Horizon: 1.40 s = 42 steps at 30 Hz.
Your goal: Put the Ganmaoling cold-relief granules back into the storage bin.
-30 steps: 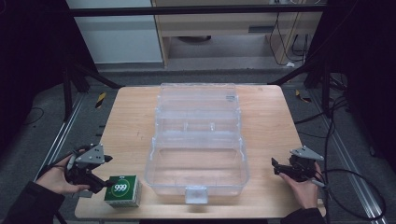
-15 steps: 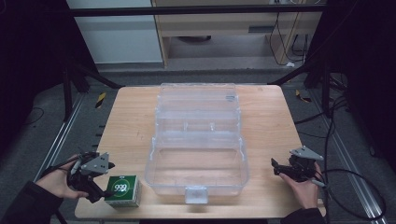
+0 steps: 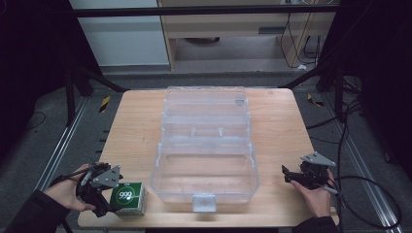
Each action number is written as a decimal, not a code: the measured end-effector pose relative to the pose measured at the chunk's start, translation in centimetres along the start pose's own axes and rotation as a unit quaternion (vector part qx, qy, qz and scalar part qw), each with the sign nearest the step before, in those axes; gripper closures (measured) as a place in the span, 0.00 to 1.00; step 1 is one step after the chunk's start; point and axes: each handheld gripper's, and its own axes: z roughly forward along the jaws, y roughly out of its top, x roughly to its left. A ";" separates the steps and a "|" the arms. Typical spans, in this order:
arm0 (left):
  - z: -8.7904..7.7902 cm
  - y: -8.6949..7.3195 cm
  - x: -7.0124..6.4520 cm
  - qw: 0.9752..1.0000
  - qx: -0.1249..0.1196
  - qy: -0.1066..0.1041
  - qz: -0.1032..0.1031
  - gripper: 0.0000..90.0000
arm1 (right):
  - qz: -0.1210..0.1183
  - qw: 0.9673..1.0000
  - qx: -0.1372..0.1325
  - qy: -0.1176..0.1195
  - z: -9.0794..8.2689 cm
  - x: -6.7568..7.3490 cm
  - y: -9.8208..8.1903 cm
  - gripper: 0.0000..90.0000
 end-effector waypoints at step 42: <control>4.2 0.2 0.9 0.998 0.038 -0.041 0.012 0.11 | -0.010 1.000 0.019 0.004 0.5 0.2 -0.1 0.04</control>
